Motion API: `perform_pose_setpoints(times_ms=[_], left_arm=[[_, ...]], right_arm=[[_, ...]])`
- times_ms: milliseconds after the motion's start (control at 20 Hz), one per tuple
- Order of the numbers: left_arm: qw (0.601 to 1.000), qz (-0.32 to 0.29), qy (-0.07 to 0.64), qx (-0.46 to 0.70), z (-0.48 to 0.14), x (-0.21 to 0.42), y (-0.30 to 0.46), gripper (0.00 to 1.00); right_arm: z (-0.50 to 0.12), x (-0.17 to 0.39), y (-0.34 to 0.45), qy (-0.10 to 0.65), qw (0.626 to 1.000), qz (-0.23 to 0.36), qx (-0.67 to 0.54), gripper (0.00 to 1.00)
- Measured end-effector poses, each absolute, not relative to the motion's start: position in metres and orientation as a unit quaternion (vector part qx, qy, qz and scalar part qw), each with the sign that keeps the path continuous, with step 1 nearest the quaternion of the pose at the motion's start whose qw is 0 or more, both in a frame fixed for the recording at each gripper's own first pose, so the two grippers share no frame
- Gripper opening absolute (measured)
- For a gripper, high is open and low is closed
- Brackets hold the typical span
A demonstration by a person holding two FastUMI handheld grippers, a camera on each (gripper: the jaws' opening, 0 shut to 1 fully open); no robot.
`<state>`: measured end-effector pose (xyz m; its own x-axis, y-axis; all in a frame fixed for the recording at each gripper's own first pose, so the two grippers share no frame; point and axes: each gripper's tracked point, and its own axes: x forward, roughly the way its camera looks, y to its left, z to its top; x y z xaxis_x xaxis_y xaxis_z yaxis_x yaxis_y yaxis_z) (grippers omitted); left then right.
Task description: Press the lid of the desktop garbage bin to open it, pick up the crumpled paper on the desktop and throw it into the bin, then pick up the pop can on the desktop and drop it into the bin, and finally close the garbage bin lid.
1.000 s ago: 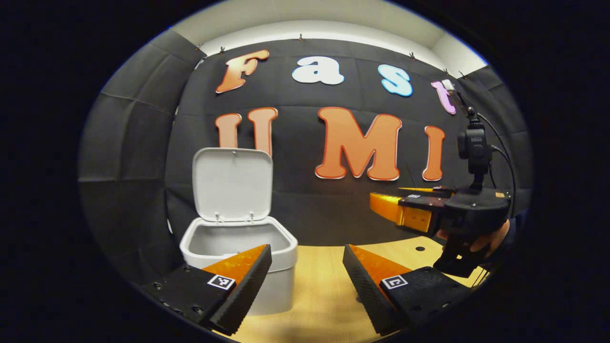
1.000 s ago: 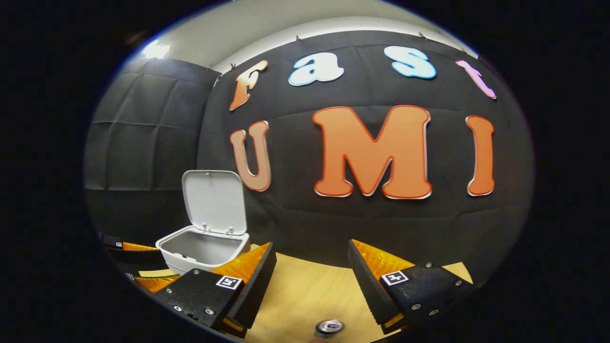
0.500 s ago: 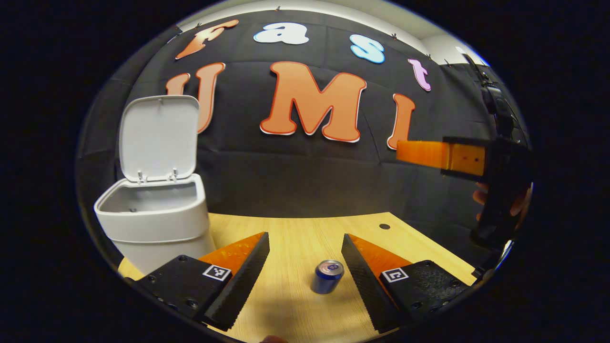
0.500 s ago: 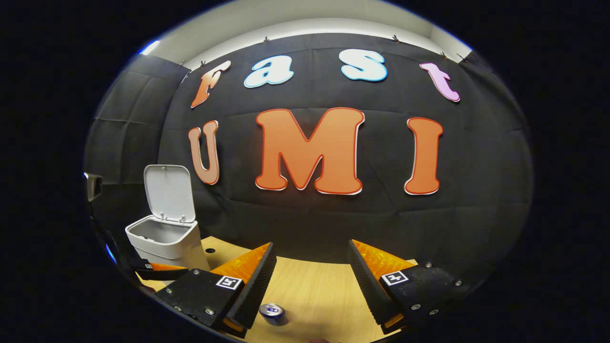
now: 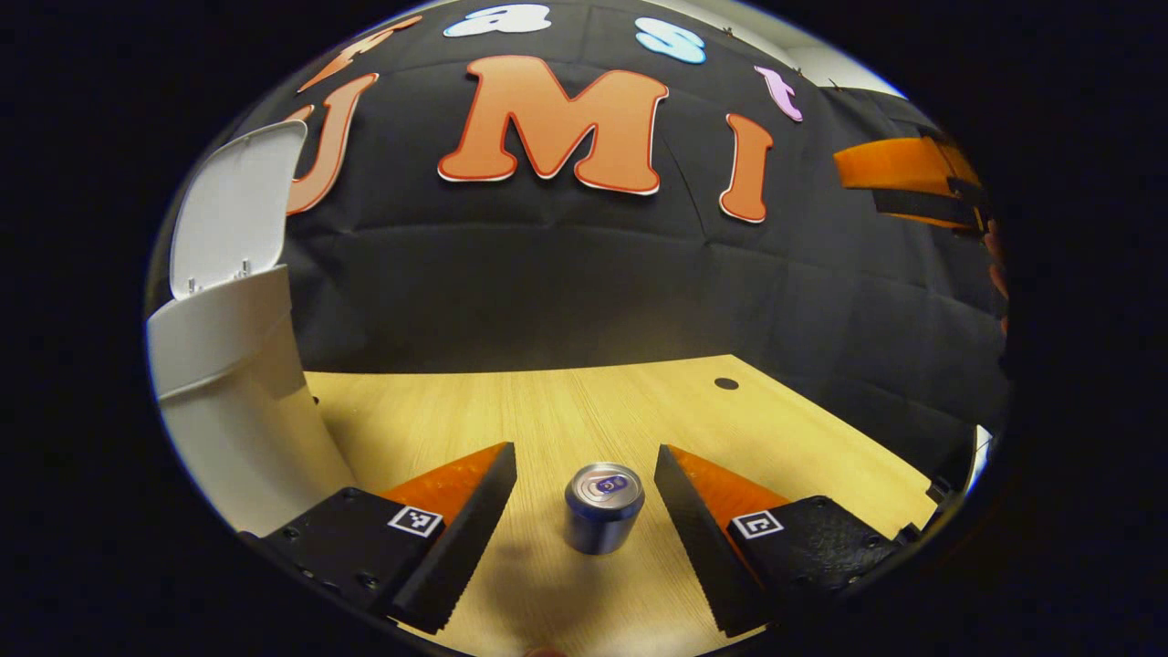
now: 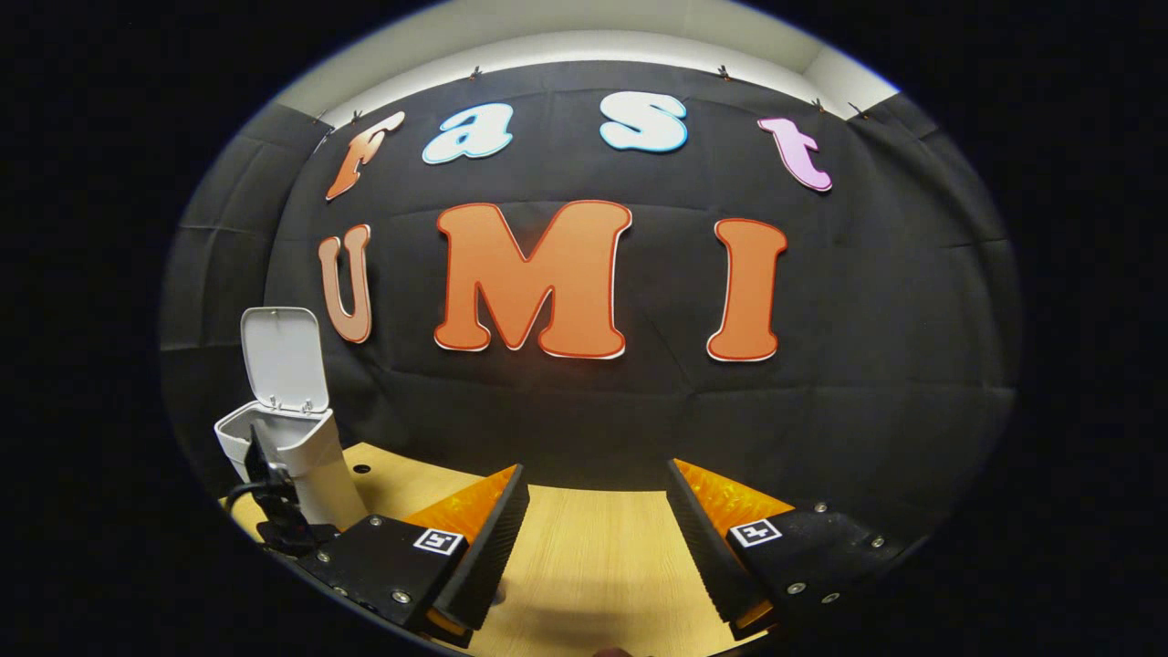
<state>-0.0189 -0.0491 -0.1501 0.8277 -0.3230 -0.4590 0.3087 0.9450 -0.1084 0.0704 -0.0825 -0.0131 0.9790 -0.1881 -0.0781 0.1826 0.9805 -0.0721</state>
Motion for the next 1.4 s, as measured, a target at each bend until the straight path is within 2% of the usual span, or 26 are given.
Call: perform_pose_setpoints(times_ms=[700,800,1000,1200,1400], left_arm=[[0.934,-0.181,0.309,0.010,-0.203,-0.021,-0.059,0.98],[0.934,-0.180,0.308,0.009,-0.202,-0.020,-0.058,0.88],[0.931,-0.182,0.314,0.020,-0.201,-0.022,-0.055,0.84],[0.941,-0.178,0.287,0.022,-0.185,-0.014,-0.051,0.83],[0.962,-0.173,0.211,0.016,-0.152,0.003,-0.047,0.82]], right_arm=[[-0.023,0.054,-0.118,0.063,0.987,-0.146,-0.035,0.91],[-0.024,0.055,-0.118,0.063,0.987,-0.146,-0.035,0.91],[-0.027,0.056,-0.115,0.064,0.987,-0.143,-0.037,0.91],[-0.029,0.061,-0.105,0.064,0.989,-0.132,-0.030,0.91],[-0.029,0.068,-0.094,0.059,0.991,-0.118,-0.022,0.91]])
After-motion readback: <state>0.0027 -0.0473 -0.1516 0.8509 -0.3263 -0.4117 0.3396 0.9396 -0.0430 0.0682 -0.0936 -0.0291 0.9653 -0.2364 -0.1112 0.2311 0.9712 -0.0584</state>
